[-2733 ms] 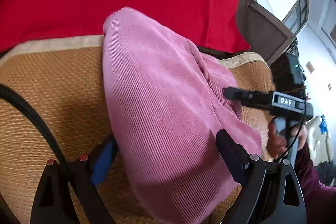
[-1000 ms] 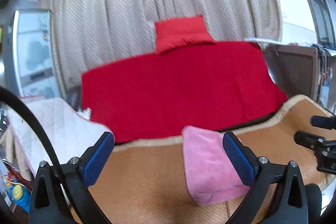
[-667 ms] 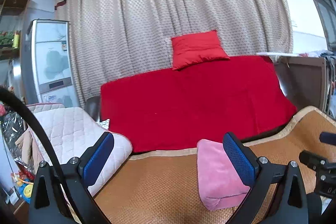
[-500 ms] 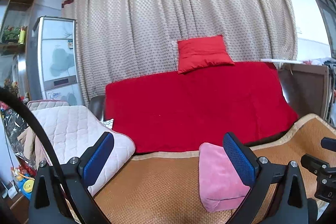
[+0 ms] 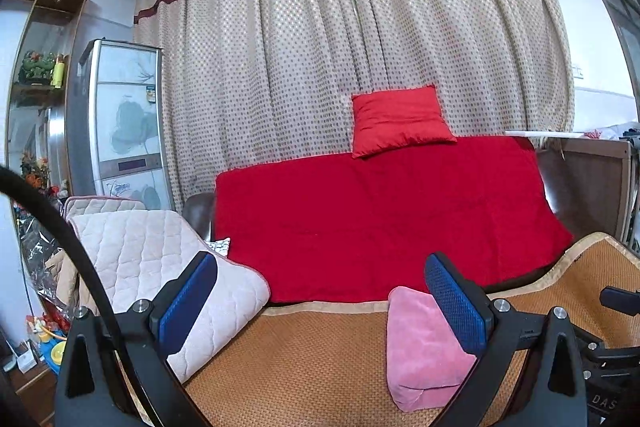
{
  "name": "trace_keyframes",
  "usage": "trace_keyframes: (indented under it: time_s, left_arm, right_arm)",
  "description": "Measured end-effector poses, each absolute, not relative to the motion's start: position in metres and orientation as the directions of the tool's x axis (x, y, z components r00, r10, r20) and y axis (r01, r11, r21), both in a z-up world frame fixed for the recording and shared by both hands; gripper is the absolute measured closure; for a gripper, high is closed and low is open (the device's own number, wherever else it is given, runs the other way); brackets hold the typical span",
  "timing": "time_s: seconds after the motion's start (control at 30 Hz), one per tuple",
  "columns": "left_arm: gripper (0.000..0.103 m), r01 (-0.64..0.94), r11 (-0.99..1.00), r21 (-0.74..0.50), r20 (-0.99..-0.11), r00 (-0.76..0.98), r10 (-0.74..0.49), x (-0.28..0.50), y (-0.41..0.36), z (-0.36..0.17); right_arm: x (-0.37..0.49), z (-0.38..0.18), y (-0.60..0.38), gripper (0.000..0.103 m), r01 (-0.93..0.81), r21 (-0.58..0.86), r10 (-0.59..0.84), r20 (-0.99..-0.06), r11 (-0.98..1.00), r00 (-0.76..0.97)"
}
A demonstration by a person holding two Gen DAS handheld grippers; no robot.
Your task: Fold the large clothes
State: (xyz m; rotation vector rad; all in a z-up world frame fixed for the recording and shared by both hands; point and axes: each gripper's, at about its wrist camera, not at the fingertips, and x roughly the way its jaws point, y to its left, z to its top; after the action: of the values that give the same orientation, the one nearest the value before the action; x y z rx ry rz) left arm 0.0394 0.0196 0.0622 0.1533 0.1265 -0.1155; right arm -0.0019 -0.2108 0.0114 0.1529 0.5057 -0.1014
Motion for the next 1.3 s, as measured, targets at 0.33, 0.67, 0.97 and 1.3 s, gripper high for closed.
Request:
trace_keyframes:
  time_s: [0.33, 0.67, 0.97, 1.3]
  left_arm:
    - [0.0, 0.116, 0.985, 0.125, -0.132, 0.986, -0.099, 0.035, 0.025, 0.062]
    - [0.0, 0.132, 0.98, 0.151, -0.14, 0.984, -0.111, 0.032, 0.018, 0.057]
    - [0.0, 0.152, 0.976, 0.157, -0.138, 0.982, -0.131, 0.026, 0.014, 0.059]
    - [0.0, 0.165, 0.976, 0.142, -0.128, 0.981, -0.147, 0.021, 0.019, 0.064]
  right_arm:
    - [-0.005, 0.016, -0.199, 0.028, 0.183, 0.057, -0.135, -0.471, 0.981, 0.872]
    - [-0.01, 0.026, -0.198, 0.028, 0.268, -0.03, -0.256, -0.414, 0.963, 0.873]
    - [-0.014, 0.031, -0.198, 0.028, 0.282, -0.038, -0.273, -0.404, 0.959, 0.873]
    - [-0.018, 0.039, -0.198, 0.028, 0.289, -0.041, -0.282, -0.385, 0.956, 0.879]
